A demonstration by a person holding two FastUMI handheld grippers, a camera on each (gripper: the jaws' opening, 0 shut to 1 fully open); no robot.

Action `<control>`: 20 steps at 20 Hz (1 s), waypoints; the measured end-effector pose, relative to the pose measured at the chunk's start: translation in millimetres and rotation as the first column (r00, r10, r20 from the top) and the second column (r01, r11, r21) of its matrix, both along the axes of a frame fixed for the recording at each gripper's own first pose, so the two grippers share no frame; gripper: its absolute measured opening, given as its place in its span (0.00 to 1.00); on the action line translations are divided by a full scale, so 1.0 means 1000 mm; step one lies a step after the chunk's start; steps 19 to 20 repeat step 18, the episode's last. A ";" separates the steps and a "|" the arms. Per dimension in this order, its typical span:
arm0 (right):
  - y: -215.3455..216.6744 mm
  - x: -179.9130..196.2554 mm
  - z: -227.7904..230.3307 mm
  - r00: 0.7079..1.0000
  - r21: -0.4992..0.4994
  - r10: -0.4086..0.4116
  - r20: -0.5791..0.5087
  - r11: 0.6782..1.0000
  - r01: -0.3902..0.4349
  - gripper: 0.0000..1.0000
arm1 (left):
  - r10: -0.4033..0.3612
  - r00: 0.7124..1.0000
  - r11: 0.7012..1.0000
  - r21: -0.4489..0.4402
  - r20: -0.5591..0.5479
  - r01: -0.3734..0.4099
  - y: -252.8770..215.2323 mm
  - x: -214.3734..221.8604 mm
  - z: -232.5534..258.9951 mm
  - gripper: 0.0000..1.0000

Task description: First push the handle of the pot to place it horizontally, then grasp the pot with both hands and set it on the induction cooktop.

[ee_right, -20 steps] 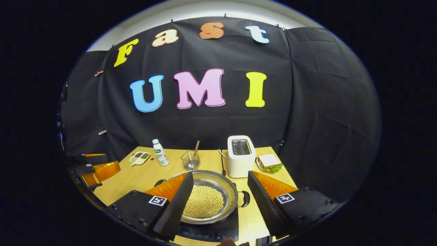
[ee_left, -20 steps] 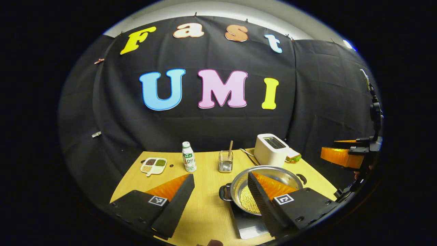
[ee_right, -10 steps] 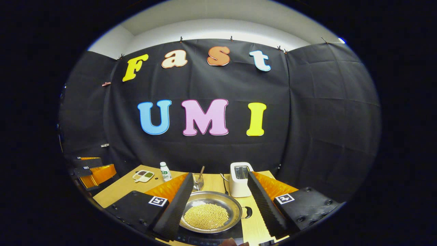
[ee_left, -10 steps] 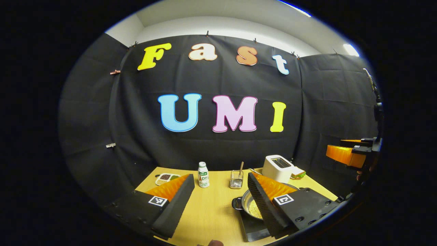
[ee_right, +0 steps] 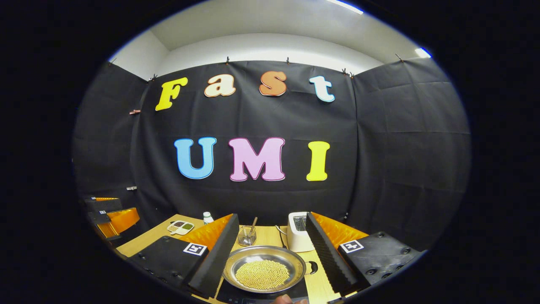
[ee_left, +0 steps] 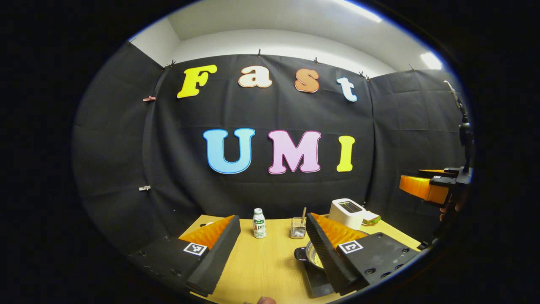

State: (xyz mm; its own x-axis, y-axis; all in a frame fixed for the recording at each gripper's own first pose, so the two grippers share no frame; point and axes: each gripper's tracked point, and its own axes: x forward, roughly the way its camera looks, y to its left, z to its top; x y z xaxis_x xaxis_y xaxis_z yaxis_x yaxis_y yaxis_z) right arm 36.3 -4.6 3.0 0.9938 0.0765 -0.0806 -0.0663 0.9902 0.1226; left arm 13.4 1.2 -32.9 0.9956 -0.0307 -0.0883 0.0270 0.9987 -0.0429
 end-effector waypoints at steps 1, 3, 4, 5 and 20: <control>0.000 0.001 0.000 1.000 0.005 -0.002 0.000 1.000 0.002 0.98 | -0.002 1.000 1.000 -0.006 -0.006 0.002 0.000 0.000 -0.003 1.00; -0.003 0.000 -0.002 1.000 -0.001 -0.007 -0.001 1.000 0.007 0.98 | -0.003 1.000 1.000 -0.014 -0.015 0.003 0.001 -0.001 -0.005 0.97; -0.004 -0.001 -0.003 1.000 -0.004 -0.010 -0.002 1.000 0.010 0.98 | -0.004 1.000 1.000 -0.012 -0.018 0.004 0.002 -0.001 -0.004 0.97; -0.004 -0.001 -0.003 1.000 -0.004 -0.011 -0.004 1.000 0.011 0.98 | -0.003 1.000 1.000 -0.010 -0.020 0.003 0.002 -0.001 -0.005 0.97; -0.010 -0.003 -0.007 1.000 -0.004 -0.029 -0.012 1.000 0.029 0.98 | -0.032 0.999 0.999 0.008 -0.021 0.032 -0.007 0.000 -0.005 0.93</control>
